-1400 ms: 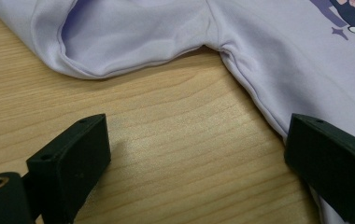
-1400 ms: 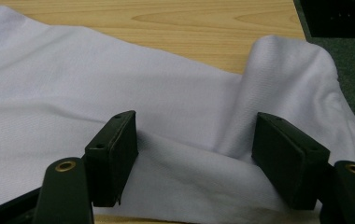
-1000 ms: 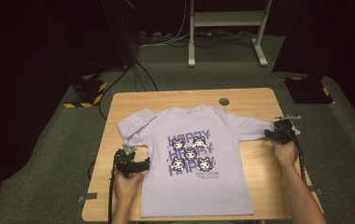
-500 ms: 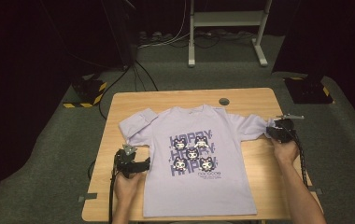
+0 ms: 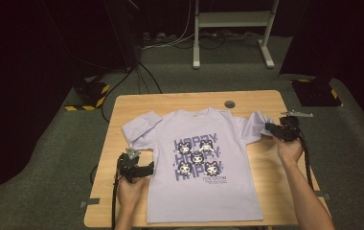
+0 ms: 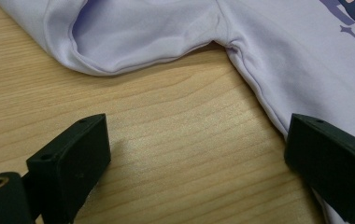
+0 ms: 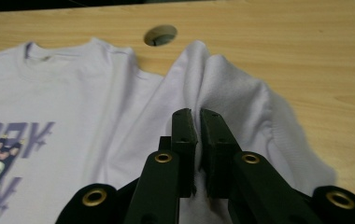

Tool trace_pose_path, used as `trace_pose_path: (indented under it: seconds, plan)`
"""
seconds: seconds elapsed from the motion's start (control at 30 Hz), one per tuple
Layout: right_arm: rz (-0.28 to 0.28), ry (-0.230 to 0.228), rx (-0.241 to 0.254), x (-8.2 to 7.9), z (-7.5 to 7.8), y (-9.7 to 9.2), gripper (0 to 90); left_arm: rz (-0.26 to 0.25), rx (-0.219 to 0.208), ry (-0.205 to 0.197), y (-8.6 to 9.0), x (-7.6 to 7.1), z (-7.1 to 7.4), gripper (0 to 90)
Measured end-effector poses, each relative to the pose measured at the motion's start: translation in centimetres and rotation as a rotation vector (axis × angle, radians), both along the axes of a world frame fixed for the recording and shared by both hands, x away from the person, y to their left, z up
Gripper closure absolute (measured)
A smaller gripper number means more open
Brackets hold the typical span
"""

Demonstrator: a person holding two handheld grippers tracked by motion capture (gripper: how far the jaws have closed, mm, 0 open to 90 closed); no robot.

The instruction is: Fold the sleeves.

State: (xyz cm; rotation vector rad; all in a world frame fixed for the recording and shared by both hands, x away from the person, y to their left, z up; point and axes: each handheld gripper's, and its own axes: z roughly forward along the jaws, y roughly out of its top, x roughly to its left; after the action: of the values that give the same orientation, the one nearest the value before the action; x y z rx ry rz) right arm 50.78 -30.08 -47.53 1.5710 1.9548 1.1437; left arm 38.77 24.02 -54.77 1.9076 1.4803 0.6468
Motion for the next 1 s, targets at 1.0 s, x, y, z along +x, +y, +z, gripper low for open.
trace_pose_path:
  seconds: [1.0]
  plan:
    - [0.237, -0.077, -0.045, 0.2, 3.4, 14.1, 84.0, -0.001, 0.000, 0.000, 0.0, 0.0, 0.0, 7.2]
